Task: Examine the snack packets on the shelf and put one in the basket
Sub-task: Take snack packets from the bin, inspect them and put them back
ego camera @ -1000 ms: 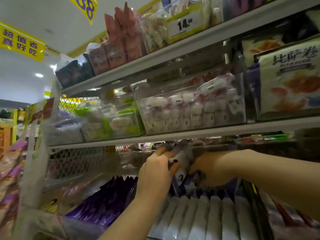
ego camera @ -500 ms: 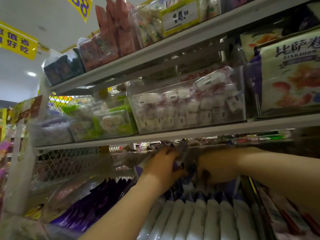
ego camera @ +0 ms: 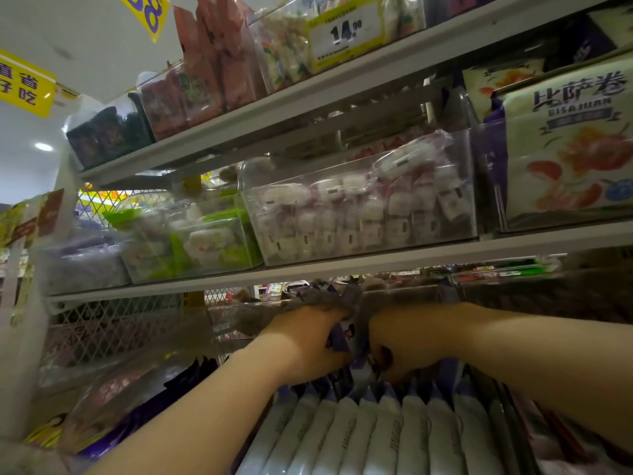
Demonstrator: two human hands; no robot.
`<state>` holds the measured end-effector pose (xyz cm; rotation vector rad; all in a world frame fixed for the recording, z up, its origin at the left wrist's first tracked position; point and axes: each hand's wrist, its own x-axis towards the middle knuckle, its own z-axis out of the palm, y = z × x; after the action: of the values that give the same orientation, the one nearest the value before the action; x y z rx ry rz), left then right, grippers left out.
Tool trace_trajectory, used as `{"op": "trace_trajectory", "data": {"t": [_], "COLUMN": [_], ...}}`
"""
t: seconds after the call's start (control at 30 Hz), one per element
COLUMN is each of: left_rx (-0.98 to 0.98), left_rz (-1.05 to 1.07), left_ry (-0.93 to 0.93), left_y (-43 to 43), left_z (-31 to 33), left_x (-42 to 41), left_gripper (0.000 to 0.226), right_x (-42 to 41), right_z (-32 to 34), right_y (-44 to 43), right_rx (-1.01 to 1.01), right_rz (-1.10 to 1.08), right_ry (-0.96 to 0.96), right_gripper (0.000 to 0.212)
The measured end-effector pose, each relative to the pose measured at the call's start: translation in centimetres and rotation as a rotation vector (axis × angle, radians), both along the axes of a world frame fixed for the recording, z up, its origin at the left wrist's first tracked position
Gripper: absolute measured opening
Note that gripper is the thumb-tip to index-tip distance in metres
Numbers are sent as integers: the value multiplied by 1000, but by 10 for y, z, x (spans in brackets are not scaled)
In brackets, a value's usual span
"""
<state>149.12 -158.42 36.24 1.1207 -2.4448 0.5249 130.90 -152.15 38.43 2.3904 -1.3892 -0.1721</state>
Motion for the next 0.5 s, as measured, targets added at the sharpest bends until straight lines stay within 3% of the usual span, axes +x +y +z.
{"op": "trace_trajectory", "data": {"t": [0.23,0.5], "left_rx": [-90,-134], "left_rz": [14,108], "left_ry": [-49,-42], "left_y": [9,3], "left_z": [-17,-25], "left_x": [6,-1], "left_gripper": [86,75], "right_x": [3,-9], "right_z": [-7,6], "right_y": [5,8], "right_rx": [-124,-285], "right_rz": [75,22], "right_ry": [35,-127], "right_gripper": [18,14]}}
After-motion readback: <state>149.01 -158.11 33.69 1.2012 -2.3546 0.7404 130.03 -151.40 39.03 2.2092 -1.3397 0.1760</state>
